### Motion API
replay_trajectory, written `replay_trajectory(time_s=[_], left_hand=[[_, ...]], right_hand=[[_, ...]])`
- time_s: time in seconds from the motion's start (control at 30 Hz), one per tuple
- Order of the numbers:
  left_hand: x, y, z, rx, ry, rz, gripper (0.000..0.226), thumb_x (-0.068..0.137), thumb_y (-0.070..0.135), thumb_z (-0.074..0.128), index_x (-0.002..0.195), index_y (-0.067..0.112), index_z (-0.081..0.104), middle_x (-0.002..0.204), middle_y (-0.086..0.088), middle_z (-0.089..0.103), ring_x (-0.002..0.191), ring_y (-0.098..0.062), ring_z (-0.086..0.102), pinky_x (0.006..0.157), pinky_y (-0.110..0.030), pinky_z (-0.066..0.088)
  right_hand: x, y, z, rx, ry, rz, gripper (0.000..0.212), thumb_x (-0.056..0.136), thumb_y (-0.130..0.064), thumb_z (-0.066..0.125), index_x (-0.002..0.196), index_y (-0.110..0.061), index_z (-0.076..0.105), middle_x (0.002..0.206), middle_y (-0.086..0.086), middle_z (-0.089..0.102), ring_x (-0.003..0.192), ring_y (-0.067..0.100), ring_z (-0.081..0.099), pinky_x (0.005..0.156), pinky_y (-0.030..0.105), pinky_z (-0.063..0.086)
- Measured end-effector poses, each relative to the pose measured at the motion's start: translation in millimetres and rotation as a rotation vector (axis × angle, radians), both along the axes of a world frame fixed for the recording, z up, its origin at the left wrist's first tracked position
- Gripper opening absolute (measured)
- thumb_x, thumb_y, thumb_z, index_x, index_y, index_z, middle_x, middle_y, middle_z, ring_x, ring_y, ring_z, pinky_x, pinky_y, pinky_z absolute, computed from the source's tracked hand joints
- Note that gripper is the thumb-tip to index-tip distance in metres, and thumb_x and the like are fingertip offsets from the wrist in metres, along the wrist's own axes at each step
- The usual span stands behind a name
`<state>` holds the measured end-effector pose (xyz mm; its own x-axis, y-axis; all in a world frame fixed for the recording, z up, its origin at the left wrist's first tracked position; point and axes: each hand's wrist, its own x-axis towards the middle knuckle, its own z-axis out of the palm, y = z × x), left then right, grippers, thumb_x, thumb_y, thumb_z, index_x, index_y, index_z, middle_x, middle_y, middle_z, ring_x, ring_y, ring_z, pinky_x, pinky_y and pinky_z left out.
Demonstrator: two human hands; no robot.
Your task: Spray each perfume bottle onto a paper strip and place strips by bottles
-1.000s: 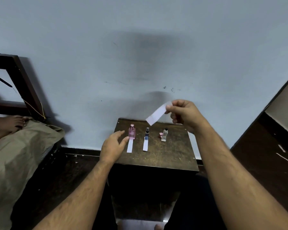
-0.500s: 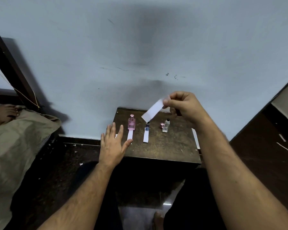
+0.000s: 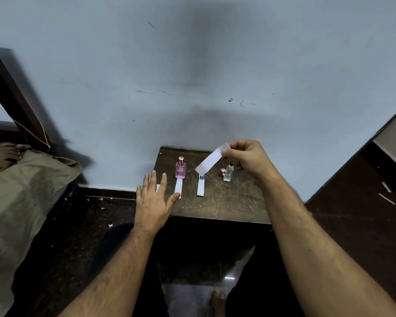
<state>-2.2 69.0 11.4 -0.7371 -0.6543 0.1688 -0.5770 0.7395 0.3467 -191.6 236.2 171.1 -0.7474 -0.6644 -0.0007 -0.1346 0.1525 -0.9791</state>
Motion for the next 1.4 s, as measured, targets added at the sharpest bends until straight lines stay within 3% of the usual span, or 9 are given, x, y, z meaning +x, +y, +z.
replay_trajectory(time_s=[0.2, 0.33, 0.47, 0.73, 0.87, 1.03, 1.2, 1.33, 1.4], left_hand=[[-0.2, 1.8, 0.1, 0.017, 0.020, 0.001, 0.099, 0.080, 0.082, -0.008, 0.155, 0.023, 0.018, 0.164, -0.009, 0.009, 0.151, -0.025, 0.000, 0.121, -0.047, 0.007], [0.7, 3.9, -0.4, 0.001, 0.011, -0.013, 0.092, 0.084, 0.079, -0.001, 0.155, 0.024, 0.018, 0.164, -0.009, 0.009, 0.151, -0.024, -0.002, 0.121, -0.047, 0.008], [-0.5, 2.8, 0.1, 0.002, 0.015, -0.021, 0.095, 0.082, 0.081, -0.005, 0.155, 0.024, 0.018, 0.164, -0.008, 0.010, 0.151, -0.024, -0.002, 0.121, -0.047, 0.009], [-1.6, 4.1, -1.1, 0.010, 0.005, -0.019, 0.095, 0.083, 0.080, -0.004, 0.155, 0.024, 0.019, 0.163, -0.008, 0.011, 0.151, -0.024, -0.002, 0.122, -0.047, 0.009], [-0.8, 4.5, -1.8, 0.011, -0.005, -0.027, 0.096, 0.082, 0.081, -0.005, 0.155, 0.024, 0.018, 0.164, -0.007, 0.010, 0.151, -0.023, -0.003, 0.122, -0.047, 0.008], [-1.4, 3.8, -1.4, 0.007, -0.016, -0.042, 0.095, 0.082, 0.080, -0.005, 0.155, 0.025, 0.018, 0.164, -0.007, 0.008, 0.151, -0.022, -0.004, 0.121, -0.046, 0.007], [-3.3, 5.6, 0.1, 0.006, -0.037, -0.045, 0.101, 0.077, 0.082, -0.012, 0.155, 0.025, 0.016, 0.164, -0.006, 0.005, 0.151, -0.022, -0.005, 0.121, -0.045, 0.004], [-2.0, 6.3, 0.1, 0.007, -0.039, -0.049, 0.101, 0.077, 0.082, -0.013, 0.155, 0.025, 0.017, 0.164, -0.007, 0.007, 0.151, -0.022, -0.004, 0.121, -0.045, 0.005], [-1.5, 6.1, -0.4, 0.004, -0.038, -0.044, 0.101, 0.077, 0.082, -0.012, 0.155, 0.025, 0.018, 0.164, -0.007, 0.008, 0.151, -0.023, -0.002, 0.121, -0.045, 0.006]], right_hand=[[5.6, 1.5, 26.5, -0.310, -0.318, 0.216, 0.020, 0.087, -0.001, 0.059, 0.073, -0.013, 0.066, 0.056, -0.002, 0.060, 0.042, 0.009, 0.041, 0.044, 0.020, 0.034], [1.1, -2.2, -12.5, 0.493, 0.521, -0.150, 0.009, 0.085, -0.017, 0.068, 0.076, -0.016, 0.071, 0.067, 0.001, 0.069, 0.064, 0.018, 0.064, 0.059, 0.024, 0.042], [2.8, 1.3, -14.6, 0.241, 0.245, -0.138, 0.005, 0.081, -0.010, 0.073, 0.076, -0.011, 0.072, 0.071, 0.007, 0.073, 0.065, 0.024, 0.069, 0.066, 0.040, 0.057], [-4.2, 6.7, 26.0, -0.283, -0.297, 0.184, 0.012, 0.086, -0.004, 0.062, 0.077, -0.009, 0.068, 0.062, 0.001, 0.063, 0.043, 0.008, 0.039, 0.046, 0.022, 0.036], [-14.9, 6.3, -13.5, 0.583, 0.627, -0.193, 0.006, 0.084, -0.024, 0.068, 0.080, -0.020, 0.071, 0.074, -0.002, 0.070, 0.070, 0.019, 0.065, 0.063, 0.028, 0.046], [-10.9, 9.0, 1.0, 0.073, 0.182, -0.103, 0.012, 0.081, -0.014, 0.074, 0.072, -0.019, 0.068, 0.063, -0.005, 0.070, 0.060, 0.011, 0.066, 0.061, 0.033, 0.057], [-1.5, 8.1, 29.5, -0.367, -0.361, 0.210, 0.020, 0.082, -0.005, 0.062, 0.068, -0.016, 0.070, 0.060, 0.000, 0.062, 0.043, 0.009, 0.036, 0.045, 0.022, 0.036], [2.5, -3.3, -19.6, 0.609, 0.642, -0.115, 0.014, 0.087, -0.021, 0.064, 0.075, -0.019, 0.071, 0.068, 0.002, 0.068, 0.059, 0.019, 0.059, 0.058, 0.032, 0.049], [7.3, -3.2, -25.1, 0.571, 0.684, -0.209, 0.014, 0.088, -0.030, 0.064, 0.082, -0.021, 0.072, 0.076, -0.001, 0.072, 0.071, 0.019, 0.066, 0.066, 0.036, 0.055]])
